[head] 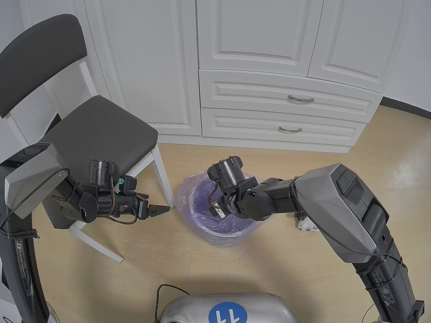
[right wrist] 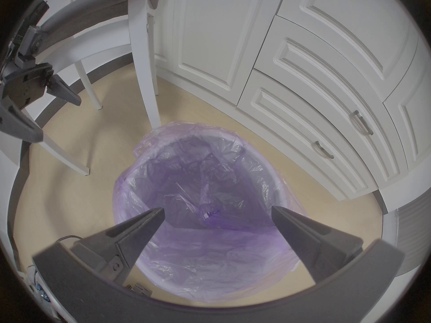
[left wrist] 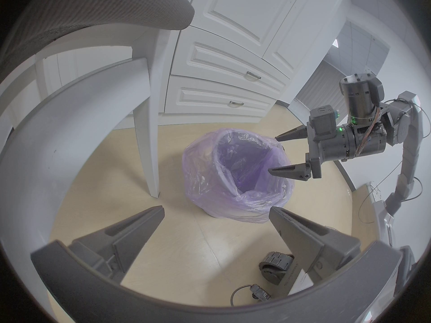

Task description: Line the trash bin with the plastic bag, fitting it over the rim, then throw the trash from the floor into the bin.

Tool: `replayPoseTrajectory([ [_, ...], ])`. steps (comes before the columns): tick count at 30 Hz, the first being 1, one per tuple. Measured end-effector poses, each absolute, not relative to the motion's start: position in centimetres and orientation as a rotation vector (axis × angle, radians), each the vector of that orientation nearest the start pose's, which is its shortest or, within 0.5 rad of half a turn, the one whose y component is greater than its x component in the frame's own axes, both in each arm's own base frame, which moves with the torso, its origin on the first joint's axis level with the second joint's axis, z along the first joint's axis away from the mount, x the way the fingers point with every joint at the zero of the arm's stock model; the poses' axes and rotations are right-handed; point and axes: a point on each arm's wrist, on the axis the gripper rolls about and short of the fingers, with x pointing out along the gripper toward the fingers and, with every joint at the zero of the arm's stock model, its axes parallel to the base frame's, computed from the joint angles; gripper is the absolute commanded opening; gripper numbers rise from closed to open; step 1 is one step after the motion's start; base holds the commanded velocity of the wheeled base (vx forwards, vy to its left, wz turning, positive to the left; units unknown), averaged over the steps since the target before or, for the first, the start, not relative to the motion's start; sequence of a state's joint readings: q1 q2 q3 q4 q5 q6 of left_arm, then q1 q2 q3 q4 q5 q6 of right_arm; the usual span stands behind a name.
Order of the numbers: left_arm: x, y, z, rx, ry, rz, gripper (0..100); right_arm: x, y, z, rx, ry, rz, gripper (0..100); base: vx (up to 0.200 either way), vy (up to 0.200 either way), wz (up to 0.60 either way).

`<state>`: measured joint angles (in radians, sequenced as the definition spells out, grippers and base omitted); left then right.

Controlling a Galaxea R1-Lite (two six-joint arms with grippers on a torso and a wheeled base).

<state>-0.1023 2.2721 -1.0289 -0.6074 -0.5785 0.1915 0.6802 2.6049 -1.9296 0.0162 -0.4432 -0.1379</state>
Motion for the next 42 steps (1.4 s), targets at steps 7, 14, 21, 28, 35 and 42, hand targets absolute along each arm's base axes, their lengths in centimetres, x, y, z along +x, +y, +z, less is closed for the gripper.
replayPoseTrajectory([
  [7, 39.3, -5.9, 2.8, 0.031, 0.574, -0.731, 100, 40.2, 31.2, 5.1, -0.532, 0.583, 0.341, 100, 0.000, 0.000, 0.00],
  [14, 38.8, -6.9, 2.9, 0.043, 0.564, -0.756, 100, 39.7, 29.2, 6.0, -0.622, 0.589, 0.613, 100, 0.000, 0.000, 0.00],
  [21, 38.2, -7.5, 3.0, 0.057, 0.527, -0.766, 100, 40.6, 25.7, 5.8, -0.697, 0.569, 0.820, 100, 0.000, 0.000, 0.00],
  [28, 38.0, -7.6, 3.1, 0.060, 0.520, -0.767, 100, 41.9, 23.5, 4.5, -0.700, 0.582, 0.868, 100, 0.000, 0.000, 0.00],
  [35, 38.2, -7.5, 3.3, 0.060, 0.512, -0.762, 100, 42.5, 23.5, 3.0, -0.695, 0.598, 0.868, 100, 0.000, 0.000, 0.00],
  [42, 38.3, -7.3, 3.4, 0.059, 0.510, -0.757, 100, 42.7, 23.8, 1.9, -0.692, 0.611, 0.872, 100, 0.000, 0.000, 0.00],
])
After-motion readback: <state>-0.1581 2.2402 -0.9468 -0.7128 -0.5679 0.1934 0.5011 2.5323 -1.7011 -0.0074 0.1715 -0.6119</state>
